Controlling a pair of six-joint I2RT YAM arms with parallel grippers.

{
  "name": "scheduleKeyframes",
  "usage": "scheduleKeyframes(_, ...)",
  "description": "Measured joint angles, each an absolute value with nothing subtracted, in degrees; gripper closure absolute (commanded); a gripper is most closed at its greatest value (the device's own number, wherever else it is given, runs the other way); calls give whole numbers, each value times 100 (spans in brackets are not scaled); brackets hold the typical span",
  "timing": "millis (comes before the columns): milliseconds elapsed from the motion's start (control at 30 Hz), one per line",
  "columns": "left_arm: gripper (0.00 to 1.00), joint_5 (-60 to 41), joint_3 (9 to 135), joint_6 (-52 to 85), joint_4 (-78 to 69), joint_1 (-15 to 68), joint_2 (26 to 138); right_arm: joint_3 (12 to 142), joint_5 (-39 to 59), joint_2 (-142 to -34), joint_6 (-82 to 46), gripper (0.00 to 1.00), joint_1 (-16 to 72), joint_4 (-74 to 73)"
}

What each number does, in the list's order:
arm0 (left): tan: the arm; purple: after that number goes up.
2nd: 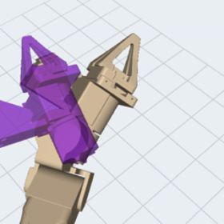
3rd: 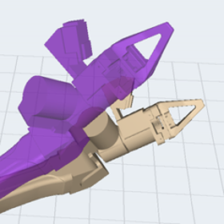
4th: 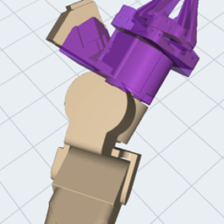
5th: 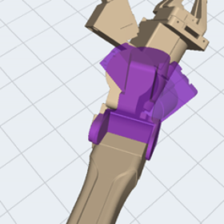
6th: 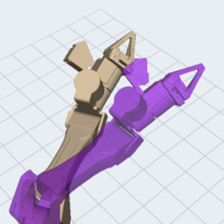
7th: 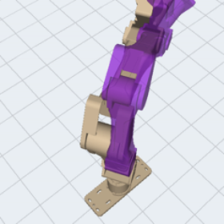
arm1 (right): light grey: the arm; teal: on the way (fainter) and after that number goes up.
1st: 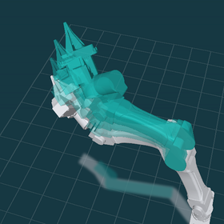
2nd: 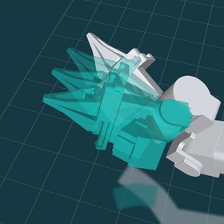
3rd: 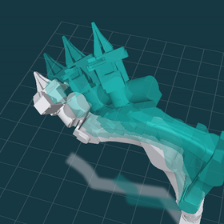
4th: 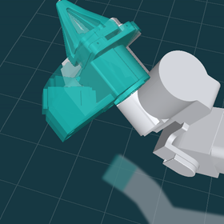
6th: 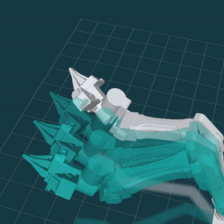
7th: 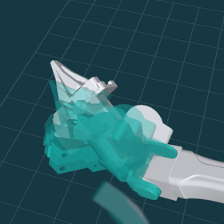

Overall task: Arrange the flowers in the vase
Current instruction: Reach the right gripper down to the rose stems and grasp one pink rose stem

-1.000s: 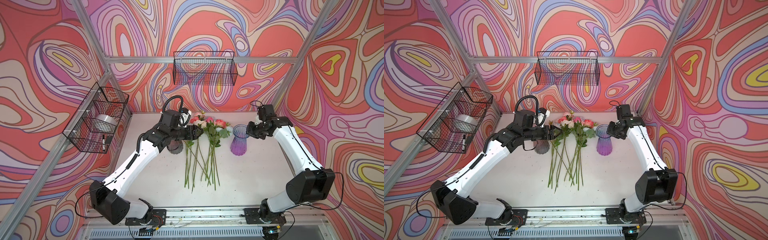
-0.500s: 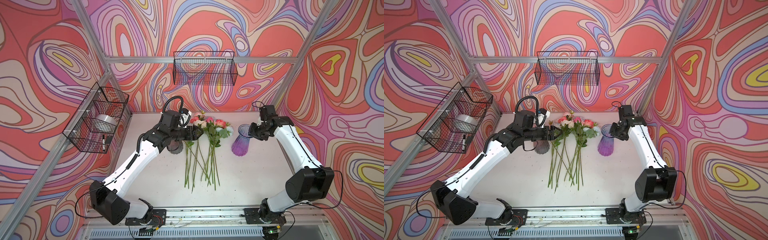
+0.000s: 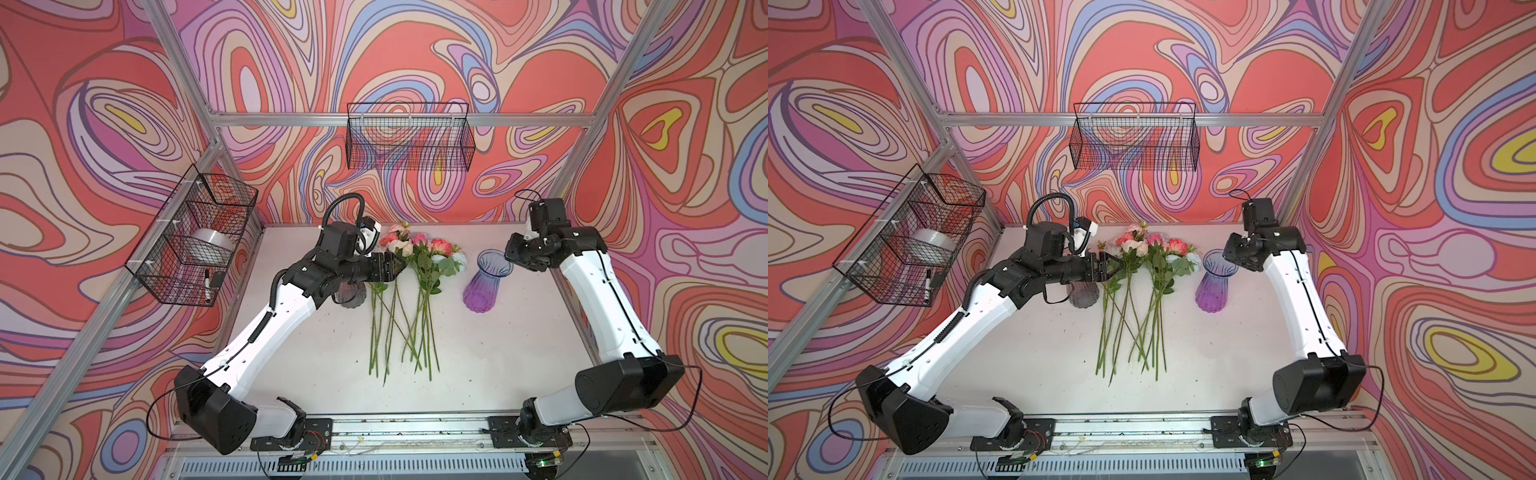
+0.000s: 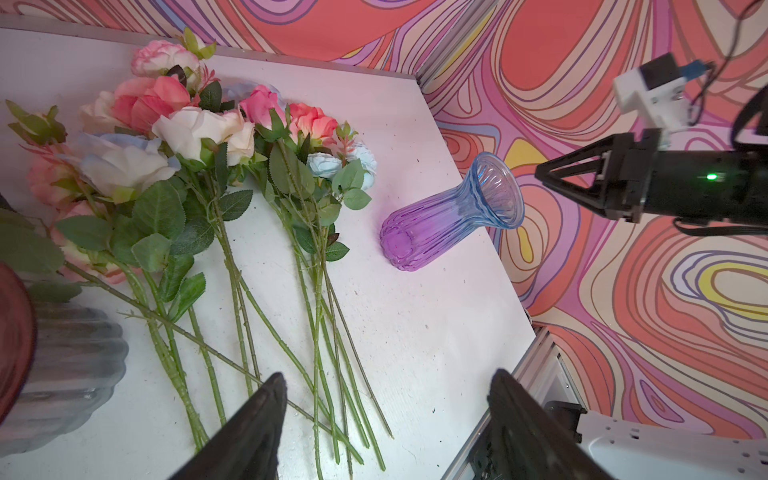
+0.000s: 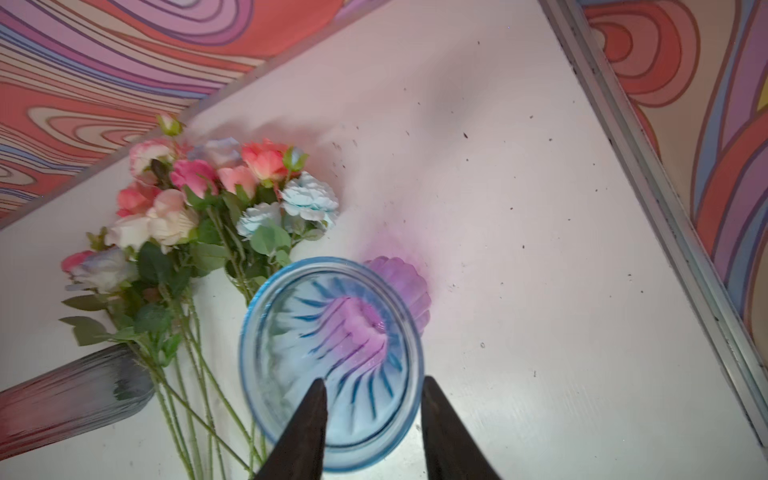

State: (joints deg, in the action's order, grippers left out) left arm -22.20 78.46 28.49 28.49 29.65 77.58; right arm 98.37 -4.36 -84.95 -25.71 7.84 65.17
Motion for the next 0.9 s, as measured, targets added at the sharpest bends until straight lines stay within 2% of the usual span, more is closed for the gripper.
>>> scheduleKeyframes(100,20,-1890,7736,2856,2836,2963,7594,10425,-987,-8449,-2777,78,2003,6619)
scheduleKeyframes(200,18,-1452,7548,2886,2777,2952,7345,10661,-1498,-8477,-2982,81,3140,6635)
scheduleKeyframes(367,15,-698,7150,3015,2561,2871,6904,10440,-1977,-8844,-3321,88,4169,6523)
scheduleKeyframes(633,13,165,6471,3271,2062,2727,6340,9174,-1601,-10033,-3601,89,4451,5774)
scheduleKeyframes(900,13,311,6377,3385,1835,2727,6324,8558,-1129,-10490,-3852,89,3887,4974)
